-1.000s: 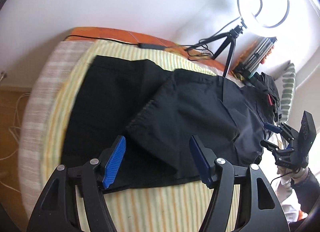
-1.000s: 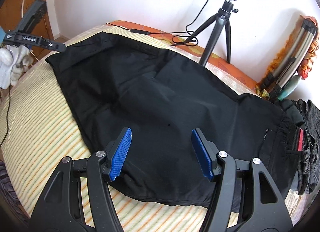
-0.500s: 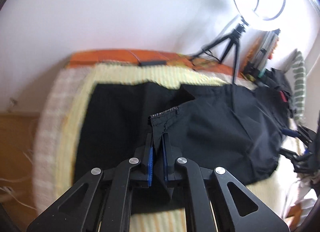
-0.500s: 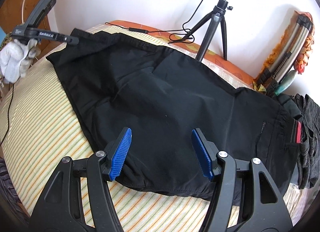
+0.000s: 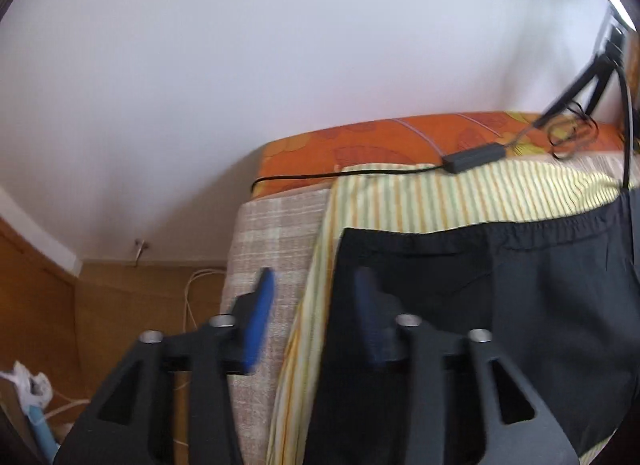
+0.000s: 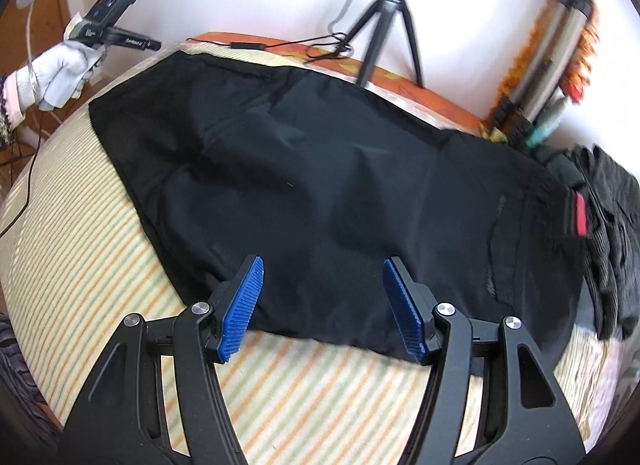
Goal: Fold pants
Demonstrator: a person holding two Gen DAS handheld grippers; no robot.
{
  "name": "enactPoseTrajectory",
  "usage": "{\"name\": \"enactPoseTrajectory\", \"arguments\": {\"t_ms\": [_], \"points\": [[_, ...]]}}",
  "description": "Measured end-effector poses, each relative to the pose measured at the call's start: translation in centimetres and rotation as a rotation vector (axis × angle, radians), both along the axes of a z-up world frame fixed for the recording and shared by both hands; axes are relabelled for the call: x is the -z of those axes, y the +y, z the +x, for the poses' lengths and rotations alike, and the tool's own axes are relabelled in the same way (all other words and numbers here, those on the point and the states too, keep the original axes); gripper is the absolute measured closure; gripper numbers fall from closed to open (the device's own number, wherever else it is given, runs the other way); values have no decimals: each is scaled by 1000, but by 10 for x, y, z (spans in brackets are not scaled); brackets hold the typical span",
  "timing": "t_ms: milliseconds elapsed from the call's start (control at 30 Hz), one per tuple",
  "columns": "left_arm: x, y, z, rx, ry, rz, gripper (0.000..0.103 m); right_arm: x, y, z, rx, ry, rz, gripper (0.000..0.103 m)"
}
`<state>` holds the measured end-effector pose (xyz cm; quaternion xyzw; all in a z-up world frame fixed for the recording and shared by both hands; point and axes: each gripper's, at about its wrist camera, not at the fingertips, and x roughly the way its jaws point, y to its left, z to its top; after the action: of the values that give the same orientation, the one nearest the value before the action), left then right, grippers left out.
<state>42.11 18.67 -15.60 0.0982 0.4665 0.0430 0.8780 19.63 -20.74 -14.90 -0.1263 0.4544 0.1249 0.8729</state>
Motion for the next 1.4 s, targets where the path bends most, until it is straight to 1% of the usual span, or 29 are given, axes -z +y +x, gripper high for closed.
{"name": "enactPoseTrajectory", "arguments": {"t_ms": [133, 167, 200, 233, 267, 300, 367, 400, 433, 500, 533, 633, 700, 800, 867, 933, 967, 1033, 1100, 1167, 1233, 1267, 1300, 1333, 1367, 1400], "points": [[-9, 14, -10, -42, -26, -13, 52, -2, -37, -9, 100, 8, 69, 38], [-13, 15, -14, -43, -36, -17, 51, -1, -49, -10, 133, 12, 85, 36], [-19, 13, -18, -42, -45, -19, 50, 0, -62, -13, 177, 10, 101, 31], [-25, 11, -25, -37, -58, -27, 50, 1, -78, -17, 229, 8, 127, 28], [-33, 5, -32, -18, -78, -49, 48, 3, -93, -19, 281, 13, 162, 28], [-40, -1, -41, 11, -91, -76, 45, 4, -106, -21, 325, 19, 192, 28], [-51, -26, -58, 103, -102, -136, 42, 8, -134, -25, 426, 32, 256, 28], [-54, -40, -67, 151, -97, -153, 41, 11, -148, -28, 475, 37, 282, 28], [-58, -61, -80, 222, -83, -167, 41, 14, -161, -31, 520, 39, 302, 28], [-60, -96, -99, 339, -59, -184, 41, 19, -180, -35, 581, 43, 336, 28], [-60, -116, -109, 398, -45, -192, 41, 21, -188, -36, 605, 46, 360, 28], [-56, -166, -134, 532, 9, -221, 41, 30, -212, -36, 674, 67, 447, 27], [-51, -204, -151, 625, 51, -241, 41, 38, -223, -34, 707, 88, 521, 27], [-43, -248, -173, 739, 102, -242, 41, 46, -233, -30, 745, 95, 627, 26], [-38, -275, -187, 801, 119, -224, 40, 47, -235, -29, 764, 83, 665, 26], [-31, -296, -196, 858, 138, -201, 36, 48, -237, -25, 777, 68, 684, 26], [-27, -306, -202, 882, 140, -178, 33, 48, -236, -23, 786, 64, 687, 26], [-18, -323, -210, 909, 140, -120, 32, 49, -235, -20, 804, 50, 696, 26], [-7, -336, -212, 916, 154, -91, 32, 50, -235, -19, 825, 30, 708, 26], [0, -344, -211, 910, 148, -58, 32, 51, -236, -19, 861, 8, 737, 26], [9, -350, -213, 909, 119, 12, 32, 51, -237, -18, 891, -12, 755, 26], [16, -353, -214, 903, 103, 61, 31, 50, -236, -18, 906, -21, 757, 26], [18, -355, -213, 900, 84, 85, 29, 49, -234, -18, 916, -26, 759, 26], [16, -354, -212, 899, 67, 79, 29, 49, -237, -22, 925, -28, 762, 26], [15, -353, -210, 893, 61, 75, 32, 48, -238, -28, 935, -32, 772, 26], [14, -351, -208, 895, 64, 60, 38, 48, -237, -32, 937, -35, 784, 26]]}}
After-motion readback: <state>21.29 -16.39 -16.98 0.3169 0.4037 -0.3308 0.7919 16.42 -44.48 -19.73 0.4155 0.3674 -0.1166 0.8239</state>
